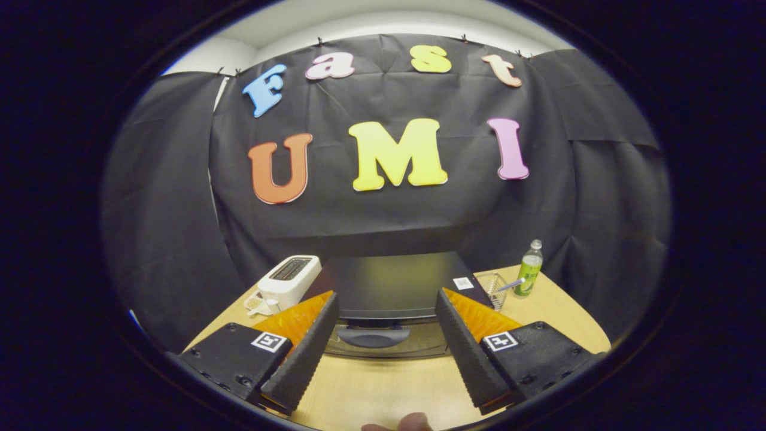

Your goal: Open the toaster oven, put the food inside, and close the toaster oven door.

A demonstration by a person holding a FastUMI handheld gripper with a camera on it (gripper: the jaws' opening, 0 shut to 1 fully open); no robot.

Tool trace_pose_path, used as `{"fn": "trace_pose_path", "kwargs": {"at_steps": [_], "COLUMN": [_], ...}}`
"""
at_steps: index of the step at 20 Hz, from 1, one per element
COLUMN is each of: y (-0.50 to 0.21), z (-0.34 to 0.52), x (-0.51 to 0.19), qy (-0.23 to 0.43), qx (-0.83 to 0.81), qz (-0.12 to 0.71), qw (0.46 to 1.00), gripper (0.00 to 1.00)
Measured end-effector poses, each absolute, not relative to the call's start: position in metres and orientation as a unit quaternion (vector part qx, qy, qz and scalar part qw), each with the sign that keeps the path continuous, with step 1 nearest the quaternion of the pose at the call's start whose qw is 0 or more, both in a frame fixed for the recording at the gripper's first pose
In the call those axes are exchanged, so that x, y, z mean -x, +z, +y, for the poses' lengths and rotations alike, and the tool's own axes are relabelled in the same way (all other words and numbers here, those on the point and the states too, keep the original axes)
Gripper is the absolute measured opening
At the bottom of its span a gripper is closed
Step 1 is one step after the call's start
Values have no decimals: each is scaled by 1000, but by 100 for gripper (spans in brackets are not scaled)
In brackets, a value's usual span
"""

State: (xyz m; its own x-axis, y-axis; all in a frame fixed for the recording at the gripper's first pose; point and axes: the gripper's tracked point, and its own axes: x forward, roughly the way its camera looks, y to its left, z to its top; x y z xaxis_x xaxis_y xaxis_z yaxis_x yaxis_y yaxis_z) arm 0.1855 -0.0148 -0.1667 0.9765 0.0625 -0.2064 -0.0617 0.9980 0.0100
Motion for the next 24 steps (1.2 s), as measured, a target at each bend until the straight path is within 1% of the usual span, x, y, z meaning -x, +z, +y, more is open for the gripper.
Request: {"fn": "trace_pose_path", "kwargs": {"at_steps": [3, 6, 11, 14, 19, 24], "y": [-201, -230, -261, -269, -275, -312], "z": [-4, 6, 4, 4, 5, 2], "x": [-220, -239, -250, -250, -224, -171], "qy": [38, 37, 22, 22, 18, 20], "qx": [15, 23, 35, 32, 40, 54], "qz": [120, 139, 163, 159, 171, 206], "qw": [992, 989, 986, 987, 984, 977], "gripper": [100, 100, 100, 100, 100, 100]}}
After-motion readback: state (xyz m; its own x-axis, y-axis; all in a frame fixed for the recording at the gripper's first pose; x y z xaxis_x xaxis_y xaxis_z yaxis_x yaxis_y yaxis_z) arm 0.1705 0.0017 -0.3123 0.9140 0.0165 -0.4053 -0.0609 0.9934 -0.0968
